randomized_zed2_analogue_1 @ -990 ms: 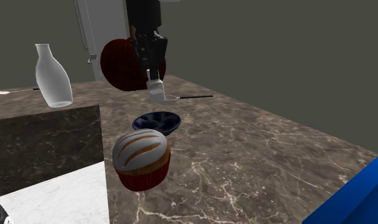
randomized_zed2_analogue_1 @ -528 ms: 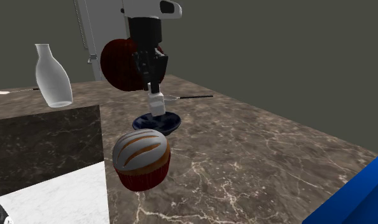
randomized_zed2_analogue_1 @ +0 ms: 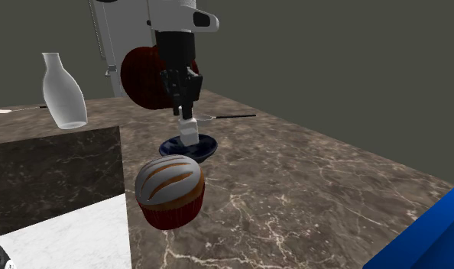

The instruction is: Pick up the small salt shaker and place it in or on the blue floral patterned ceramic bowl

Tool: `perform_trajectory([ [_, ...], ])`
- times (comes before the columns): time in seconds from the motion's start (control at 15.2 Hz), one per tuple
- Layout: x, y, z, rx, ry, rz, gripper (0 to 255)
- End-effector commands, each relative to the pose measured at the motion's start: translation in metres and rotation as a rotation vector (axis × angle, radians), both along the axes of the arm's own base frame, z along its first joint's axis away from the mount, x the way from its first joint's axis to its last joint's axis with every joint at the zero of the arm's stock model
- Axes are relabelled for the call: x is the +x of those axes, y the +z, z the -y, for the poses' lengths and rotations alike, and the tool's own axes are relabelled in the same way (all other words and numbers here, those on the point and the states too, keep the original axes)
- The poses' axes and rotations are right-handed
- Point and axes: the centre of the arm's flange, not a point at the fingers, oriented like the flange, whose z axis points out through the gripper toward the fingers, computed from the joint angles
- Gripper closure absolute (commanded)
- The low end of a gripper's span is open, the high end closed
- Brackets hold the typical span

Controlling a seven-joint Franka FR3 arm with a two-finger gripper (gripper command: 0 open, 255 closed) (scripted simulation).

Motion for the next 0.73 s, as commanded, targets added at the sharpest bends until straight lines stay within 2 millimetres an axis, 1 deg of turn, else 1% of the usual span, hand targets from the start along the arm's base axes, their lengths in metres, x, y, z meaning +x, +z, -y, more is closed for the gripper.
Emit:
perform_trajectory([
  [0.0,0.000,0.000,0.000,0.000,0.000,0.000,255],
  [0.07,0.000,0.000,0.000,0.000,0.000,0.000,255],
  [0.13,0.000,0.000,0.000,0.000,0.000,0.000,0],
  [0.46,0.000,0.000,0.000,0.000,0.000,0.000,0],
  [0.66,0.000,0.040,0.000,0.000,0.000,0.000,0],
])
